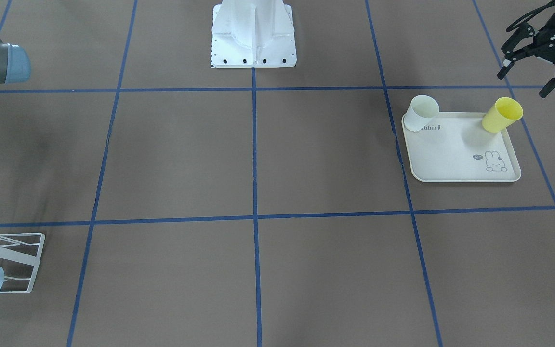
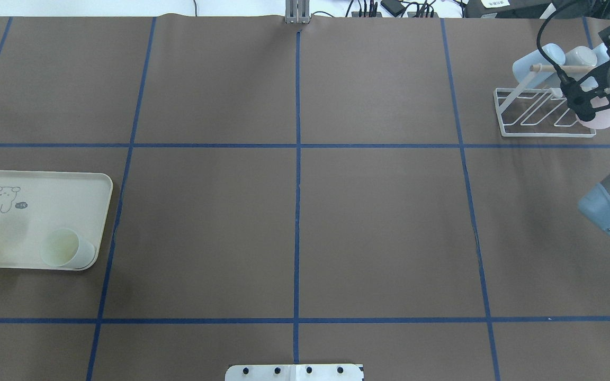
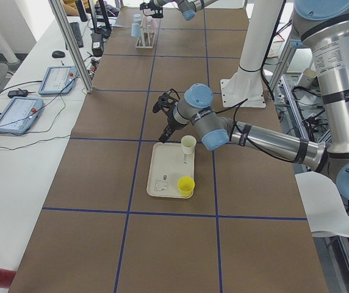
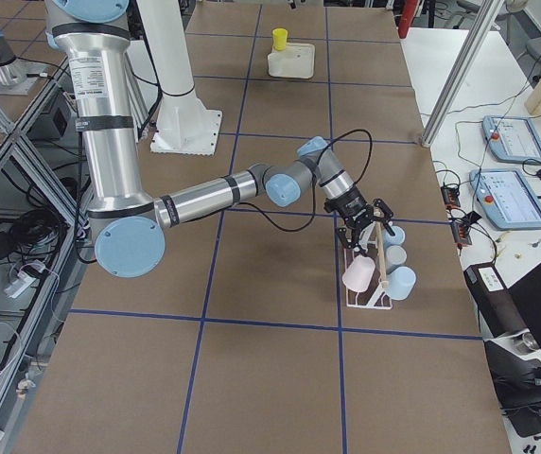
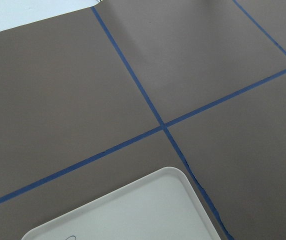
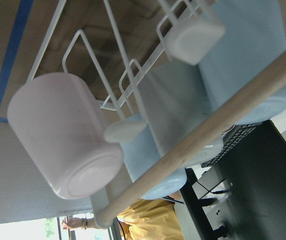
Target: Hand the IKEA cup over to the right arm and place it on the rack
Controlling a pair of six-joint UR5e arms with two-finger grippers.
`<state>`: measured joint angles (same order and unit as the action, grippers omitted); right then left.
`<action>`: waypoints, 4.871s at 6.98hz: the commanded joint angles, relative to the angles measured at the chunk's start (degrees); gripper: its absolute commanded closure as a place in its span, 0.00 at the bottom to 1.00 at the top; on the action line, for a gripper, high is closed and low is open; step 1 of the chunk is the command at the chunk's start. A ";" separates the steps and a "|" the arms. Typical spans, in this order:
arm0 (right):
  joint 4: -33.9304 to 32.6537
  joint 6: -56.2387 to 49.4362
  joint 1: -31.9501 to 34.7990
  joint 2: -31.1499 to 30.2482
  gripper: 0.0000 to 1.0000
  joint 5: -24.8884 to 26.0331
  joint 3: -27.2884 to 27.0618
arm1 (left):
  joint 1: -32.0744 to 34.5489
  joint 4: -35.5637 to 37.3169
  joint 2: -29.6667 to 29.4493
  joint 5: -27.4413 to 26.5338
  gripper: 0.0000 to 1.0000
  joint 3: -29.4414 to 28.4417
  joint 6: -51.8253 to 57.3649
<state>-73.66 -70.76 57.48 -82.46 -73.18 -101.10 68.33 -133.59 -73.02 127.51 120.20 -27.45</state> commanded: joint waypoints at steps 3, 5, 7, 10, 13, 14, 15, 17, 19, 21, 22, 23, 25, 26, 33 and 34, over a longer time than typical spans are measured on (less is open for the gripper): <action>0.10 37.07 -0.43 0.10 0.02 -28.37 -12.87 | -0.74 -4.82 2.61 -4.99 0.00 -1.02 -5.68; 0.10 60.00 -4.63 0.80 0.01 -36.74 -18.23 | -6.33 -5.53 2.80 -8.13 0.00 -0.93 -10.56; -0.08 73.08 -10.34 7.11 0.01 -36.86 -18.61 | -18.36 -7.91 2.62 -19.19 0.00 -1.10 -22.08; -0.16 77.79 -13.26 9.95 0.01 -36.77 -18.35 | -30.67 -7.65 2.53 -30.10 0.00 -3.47 -30.80; -0.08 77.79 -13.36 9.86 0.01 -36.51 -18.26 | -38.69 -7.74 2.09 -35.84 0.06 -6.02 -37.66; -0.08 77.79 -13.36 9.86 0.01 -36.60 -18.26 | -39.23 -7.82 2.09 -35.84 0.35 -5.94 -38.02; -0.08 77.79 -13.36 9.86 0.01 -36.60 -18.26 | -39.32 -7.91 2.09 -35.76 0.59 -5.94 -38.03; -0.16 77.79 -13.36 9.86 0.01 -36.68 -18.35 | -39.24 -8.00 2.18 -35.76 0.91 -5.94 -38.03; -0.08 77.79 -13.44 9.94 0.01 -36.69 -18.35 | -38.89 -8.09 2.62 -35.41 1.00 -5.59 -37.50; 0.01 77.79 -13.88 9.95 0.01 -36.60 -18.26 | -36.96 -8.00 2.88 -34.88 1.00 -3.93 -37.24; 0.19 77.71 -14.58 10.38 0.01 -36.60 -18.17 | -34.95 -7.74 2.80 -33.83 1.00 -1.22 -37.24; 1.06 77.79 -15.54 11.17 0.01 -36.60 -18.00 | -33.28 -7.74 1.93 -31.39 1.00 1.07 -37.41; 12.59 80.93 -18.96 11.26 0.01 -36.34 -13.98 | -33.17 -7.65 -2.62 -28.57 1.00 4.86 -41.42; 22.15 82.09 -20.63 11.18 0.01 -36.25 -10.21 | -33.17 -7.65 -8.40 -27.16 1.00 5.31 -48.50; 56.17 81.75 -33.81 16.52 0.01 -24.33 3.19 | -37.74 -6.68 -33.41 -27.50 1.00 -1.80 -58.42; 56.35 82.01 -34.53 16.71 0.01 -23.34 3.10 | -37.74 -6.68 -33.50 -27.50 1.00 -1.81 -58.42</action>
<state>-17.61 11.16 24.64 -66.59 -98.61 -97.96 30.68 -140.27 -105.84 100.04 118.98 -85.86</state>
